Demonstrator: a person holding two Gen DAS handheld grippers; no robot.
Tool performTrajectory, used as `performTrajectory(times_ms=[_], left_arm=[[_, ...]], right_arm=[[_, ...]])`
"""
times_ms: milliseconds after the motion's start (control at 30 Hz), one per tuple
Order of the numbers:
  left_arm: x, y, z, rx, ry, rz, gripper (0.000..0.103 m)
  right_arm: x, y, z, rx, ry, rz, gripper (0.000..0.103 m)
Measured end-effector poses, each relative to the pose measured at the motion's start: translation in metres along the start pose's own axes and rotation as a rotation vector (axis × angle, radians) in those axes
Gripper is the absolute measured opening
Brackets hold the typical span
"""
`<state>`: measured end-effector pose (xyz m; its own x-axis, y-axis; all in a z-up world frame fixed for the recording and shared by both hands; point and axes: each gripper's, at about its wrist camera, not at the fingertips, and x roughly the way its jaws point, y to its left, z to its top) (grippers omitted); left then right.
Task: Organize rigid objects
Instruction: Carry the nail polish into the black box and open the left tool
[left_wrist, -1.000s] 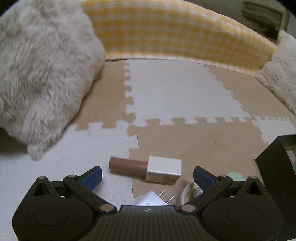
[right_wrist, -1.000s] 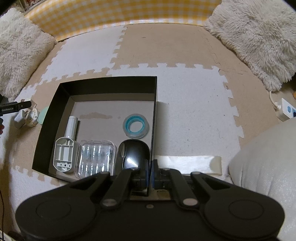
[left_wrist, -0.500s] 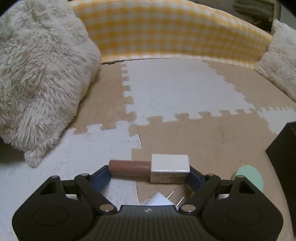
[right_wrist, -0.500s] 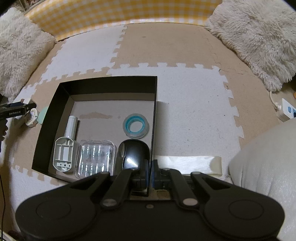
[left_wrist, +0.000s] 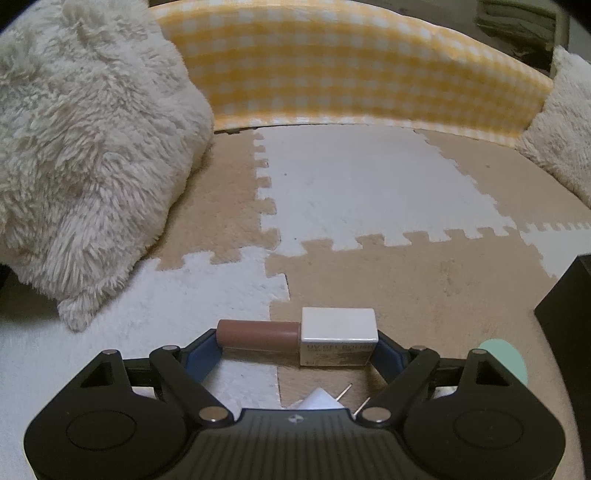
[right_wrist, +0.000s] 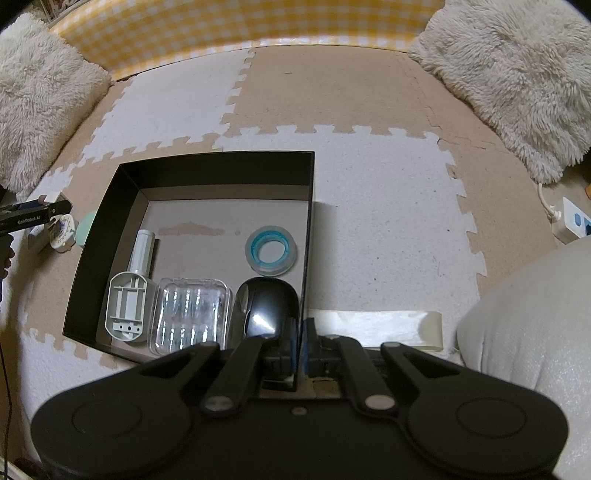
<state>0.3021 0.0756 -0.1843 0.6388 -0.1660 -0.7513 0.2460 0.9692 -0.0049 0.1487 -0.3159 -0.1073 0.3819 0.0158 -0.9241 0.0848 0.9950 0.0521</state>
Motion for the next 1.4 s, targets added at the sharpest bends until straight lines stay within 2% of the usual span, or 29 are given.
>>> performTrajectory(times_ms=[267,367,533,667,967,1133,1267,1400], left_arm=[[-0.015,-0.011,0.005,-0.069,-0.013,-0.020,0.085],[-0.027,-0.024,0.013,-0.078,-0.042,-0.047,0.085],[-0.049,-0.056,0.026,-0.121,-0.075,-0.161,0.085],[-0.063,-0.089,0.031,-0.125,-0.060,-0.254,0.085],[-0.082,-0.160,0.040,-0.144,0.031,-0.415,0.085],[-0.073,-0.214,0.039,-0.126,0.134,-0.502,0.085],[-0.054,-0.249,0.036,-0.100,0.189,-0.498,0.085],[-0.025,-0.266,0.037,-0.122,0.256,-0.453,0.085]], right_arm=[[0.000,0.000,0.000,0.000,0.000,0.001,0.004],[0.000,0.000,0.000,0.001,0.000,0.003,0.004],[0.000,0.000,0.001,0.003,0.002,0.005,0.004],[0.000,-0.001,0.001,0.000,0.003,0.006,0.004],[0.001,-0.002,0.001,-0.003,0.006,0.010,0.004],[0.002,-0.001,0.002,-0.008,0.010,0.010,0.004],[0.002,-0.002,0.002,-0.008,0.012,0.015,0.004],[0.003,-0.002,0.002,-0.017,0.014,0.013,0.004]])
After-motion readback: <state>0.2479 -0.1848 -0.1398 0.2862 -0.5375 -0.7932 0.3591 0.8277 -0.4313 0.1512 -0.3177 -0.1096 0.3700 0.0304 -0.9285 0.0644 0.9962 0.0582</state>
